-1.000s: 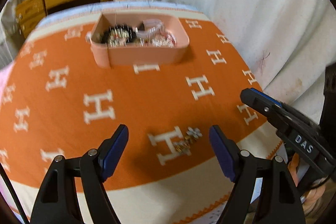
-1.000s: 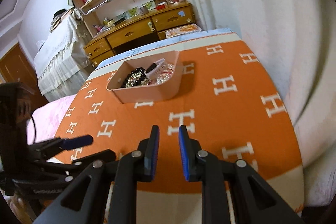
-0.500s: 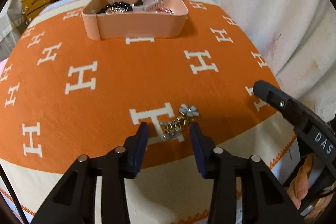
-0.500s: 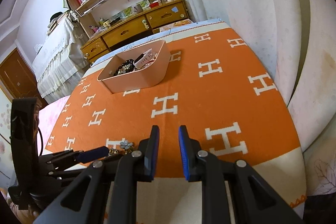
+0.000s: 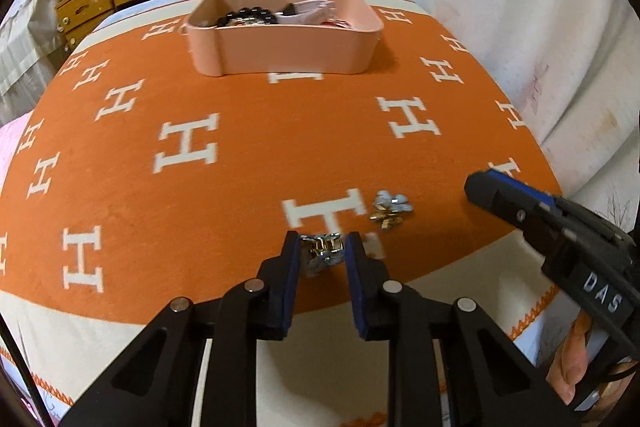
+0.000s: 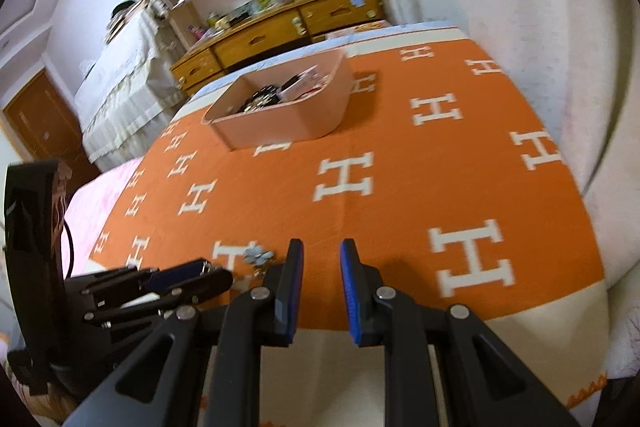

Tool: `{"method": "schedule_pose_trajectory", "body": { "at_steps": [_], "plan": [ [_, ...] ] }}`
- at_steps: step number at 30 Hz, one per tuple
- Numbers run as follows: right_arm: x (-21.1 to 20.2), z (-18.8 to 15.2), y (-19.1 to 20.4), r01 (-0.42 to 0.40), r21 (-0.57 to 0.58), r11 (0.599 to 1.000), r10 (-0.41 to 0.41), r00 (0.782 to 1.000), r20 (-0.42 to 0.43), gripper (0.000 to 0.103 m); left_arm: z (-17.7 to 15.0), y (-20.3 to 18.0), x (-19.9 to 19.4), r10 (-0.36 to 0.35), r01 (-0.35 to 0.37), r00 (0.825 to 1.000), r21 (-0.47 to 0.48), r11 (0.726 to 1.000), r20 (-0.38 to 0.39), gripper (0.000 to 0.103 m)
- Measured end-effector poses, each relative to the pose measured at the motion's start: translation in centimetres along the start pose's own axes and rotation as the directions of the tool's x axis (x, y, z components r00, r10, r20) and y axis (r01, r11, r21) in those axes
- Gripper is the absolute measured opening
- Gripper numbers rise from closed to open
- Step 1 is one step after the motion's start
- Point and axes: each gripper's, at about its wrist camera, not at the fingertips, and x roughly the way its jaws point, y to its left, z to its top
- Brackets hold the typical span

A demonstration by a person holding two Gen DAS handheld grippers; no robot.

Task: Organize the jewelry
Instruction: 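Grasp the silver charm with left tool while right tool grasps the blue flower brooch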

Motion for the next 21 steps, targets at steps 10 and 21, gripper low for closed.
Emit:
{"method": "schedule_pose_trajectory", "body": {
  "at_steps": [10,21],
  "plan": [
    [2.5,-0.9,2.8,-0.014,-0.095,0.995,0.005,0.996,-0.095,0.019,-0.2,3.3,-0.6,0.009,-0.007,0.999,-0.076,0.997,0.031,0.021],
    [3.6,-0.8,5.2,0.043,-0.157,0.987,-0.056,0.995,-0.077,0.033,-0.5,4.0,-0.7,-0.034,0.037,0.998,-0.064,0.997,0.044,0.021]
  ]
}}
